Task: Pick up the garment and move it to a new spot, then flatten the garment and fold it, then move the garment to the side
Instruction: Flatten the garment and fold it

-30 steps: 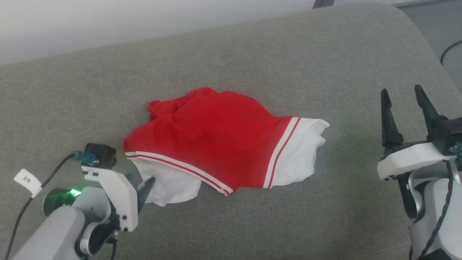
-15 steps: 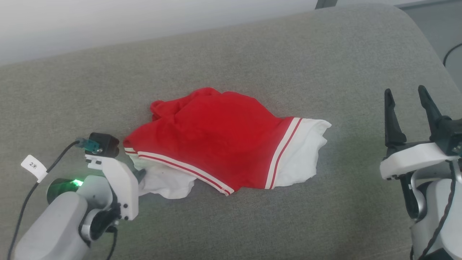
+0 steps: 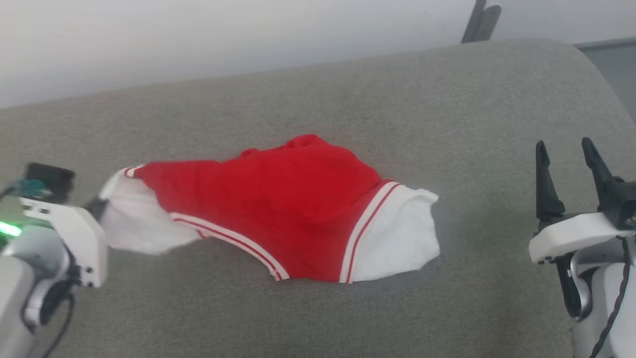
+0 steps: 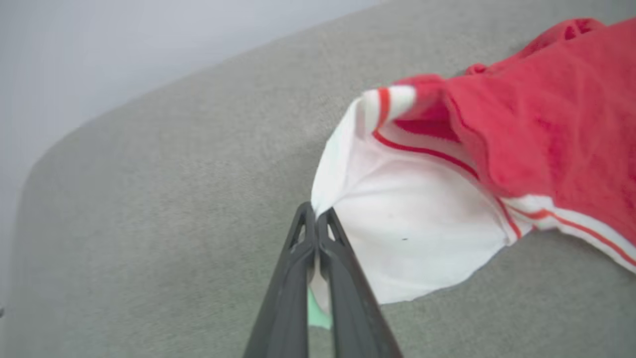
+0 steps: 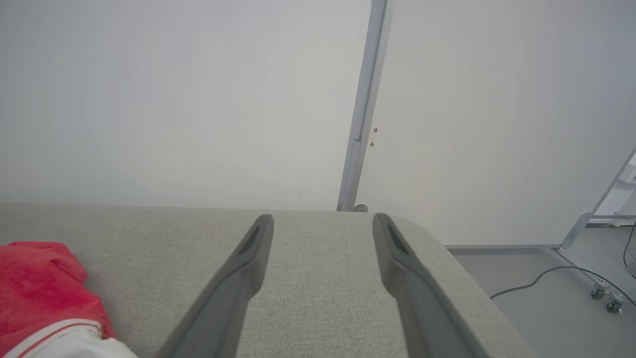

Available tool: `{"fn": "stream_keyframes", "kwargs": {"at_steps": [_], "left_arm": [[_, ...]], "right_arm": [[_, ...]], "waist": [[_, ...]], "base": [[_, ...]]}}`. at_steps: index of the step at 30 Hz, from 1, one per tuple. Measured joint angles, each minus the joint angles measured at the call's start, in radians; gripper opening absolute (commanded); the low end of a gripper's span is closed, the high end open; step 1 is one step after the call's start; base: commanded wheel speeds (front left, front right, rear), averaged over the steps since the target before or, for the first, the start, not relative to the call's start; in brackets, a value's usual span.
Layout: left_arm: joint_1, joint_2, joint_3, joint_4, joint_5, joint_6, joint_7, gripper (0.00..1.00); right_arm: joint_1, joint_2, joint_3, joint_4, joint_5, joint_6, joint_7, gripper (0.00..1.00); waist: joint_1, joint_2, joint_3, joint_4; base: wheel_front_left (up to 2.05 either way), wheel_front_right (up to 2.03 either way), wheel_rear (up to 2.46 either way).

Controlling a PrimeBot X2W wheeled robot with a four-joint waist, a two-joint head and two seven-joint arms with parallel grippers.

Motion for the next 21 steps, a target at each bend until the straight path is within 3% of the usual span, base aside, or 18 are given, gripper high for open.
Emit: {"fn": "stream_keyframes", "kwargs": {"at_steps": [7, 14, 16, 21], "left_arm": [[0.016, 0.079, 0.033, -0.072, 0.06, 0.016, -0.11, 0.0], [0.091, 0.157, 0.037, -0.18, 0.123, -0.027, -0.265, 0.0], [0.124, 0.18, 0.031, -0.204, 0.14, -0.028, -0.278, 0.0], [0.236, 0.224, 0.0, -0.277, 0.132, -0.081, -0.313, 0.0]], "right_arm": [[0.018, 0.004, -0.002, -0.006, -0.007, 0.0, 0.004, 1.0], [0.033, 0.004, -0.007, -0.009, -0.007, 0.0, 0.006, 1.0], [0.034, 0.005, -0.01, -0.011, -0.007, 0.0, 0.006, 1.0], [0.044, 0.004, -0.021, -0.012, -0.006, 0.0, 0.005, 1.0]], "waist": [[0.0, 0.0, -0.026, 0.022], [0.0, 0.0, -0.031, 0.028], [0.0, 0.0, -0.03, 0.028], [0.0, 0.0, -0.023, 0.03]], "base": [[0.0, 0.0, 0.0], [0.0, 0.0, 0.0], [0.0, 0.0, 0.0], [0.0, 0.0, 0.0]]}}
